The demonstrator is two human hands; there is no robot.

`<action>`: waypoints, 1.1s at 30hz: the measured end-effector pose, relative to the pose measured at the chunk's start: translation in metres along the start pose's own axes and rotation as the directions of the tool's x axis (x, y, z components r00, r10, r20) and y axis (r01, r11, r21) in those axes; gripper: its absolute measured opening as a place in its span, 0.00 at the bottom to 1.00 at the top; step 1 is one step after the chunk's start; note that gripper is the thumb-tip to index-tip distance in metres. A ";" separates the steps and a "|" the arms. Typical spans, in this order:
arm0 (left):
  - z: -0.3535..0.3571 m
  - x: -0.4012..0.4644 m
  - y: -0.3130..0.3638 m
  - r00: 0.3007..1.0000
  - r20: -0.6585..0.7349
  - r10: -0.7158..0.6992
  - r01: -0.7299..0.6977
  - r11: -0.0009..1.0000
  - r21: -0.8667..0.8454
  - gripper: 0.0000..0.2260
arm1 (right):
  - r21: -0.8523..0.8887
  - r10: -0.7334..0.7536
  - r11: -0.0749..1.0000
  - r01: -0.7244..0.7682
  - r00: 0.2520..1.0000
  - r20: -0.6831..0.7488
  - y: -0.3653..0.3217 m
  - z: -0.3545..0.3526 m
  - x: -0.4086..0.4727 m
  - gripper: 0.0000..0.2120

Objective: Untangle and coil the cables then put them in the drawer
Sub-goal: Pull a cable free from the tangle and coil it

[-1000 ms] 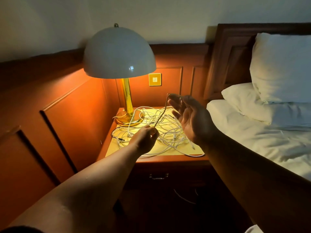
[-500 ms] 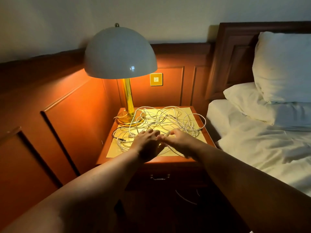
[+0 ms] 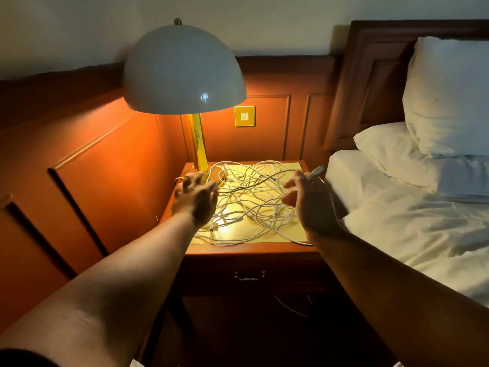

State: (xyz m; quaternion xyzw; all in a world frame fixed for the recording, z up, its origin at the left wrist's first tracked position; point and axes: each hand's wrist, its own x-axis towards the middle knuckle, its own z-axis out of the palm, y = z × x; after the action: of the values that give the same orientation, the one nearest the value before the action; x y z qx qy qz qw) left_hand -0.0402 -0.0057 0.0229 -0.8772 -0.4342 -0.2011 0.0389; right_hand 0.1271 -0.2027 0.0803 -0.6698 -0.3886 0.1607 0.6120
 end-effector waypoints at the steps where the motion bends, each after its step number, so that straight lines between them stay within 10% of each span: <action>1: -0.002 0.003 -0.001 0.999 0.005 -0.032 0.032 0.999 -0.029 0.12 | 0.148 0.050 0.988 -0.050 0.999 0.006 -0.003 0.003 0.001 0.15; 5: -0.005 0.008 0.001 0.999 0.022 0.050 -0.044 0.977 -0.210 0.08 | 0.698 0.260 0.646 -0.308 0.949 0.179 -0.019 0.013 0.003 0.09; 8: 0.002 0.000 0.008 0.973 0.078 0.219 -0.204 0.964 -0.170 0.08 | 0.788 0.278 0.491 -0.372 0.924 0.263 -0.031 0.013 0.001 0.08; 15: 0.011 -0.007 0.017 0.964 0.039 0.261 -0.255 0.959 -0.124 0.08 | 0.387 0.389 0.753 -0.532 0.835 0.389 -0.024 0.018 -0.001 0.11; 23: -0.001 0.008 0.011 0.978 -0.102 0.183 -0.174 0.980 0.092 0.11 | -0.469 0.454 0.864 -0.185 0.689 0.565 -0.009 0.022 -0.010 0.23; 25: -0.004 0.009 0.010 0.984 -0.092 0.154 -0.143 0.983 0.116 0.10 | -0.485 0.446 0.863 -0.139 0.660 0.605 -0.006 0.024 -0.011 0.20; 33: 0.006 0.012 0.001 0.999 -0.032 -0.043 0.044 0.999 0.018 0.13 | -0.014 -0.001 1.000 0.006 0.944 0.330 -0.001 0.016 -0.010 0.11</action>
State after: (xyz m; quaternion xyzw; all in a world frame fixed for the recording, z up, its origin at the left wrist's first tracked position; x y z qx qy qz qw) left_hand -0.0310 0.0045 0.0222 -0.8638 -0.4545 -0.2117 0.0498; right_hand 0.1090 -0.1985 0.0755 -0.6371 -0.4880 0.2664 0.5338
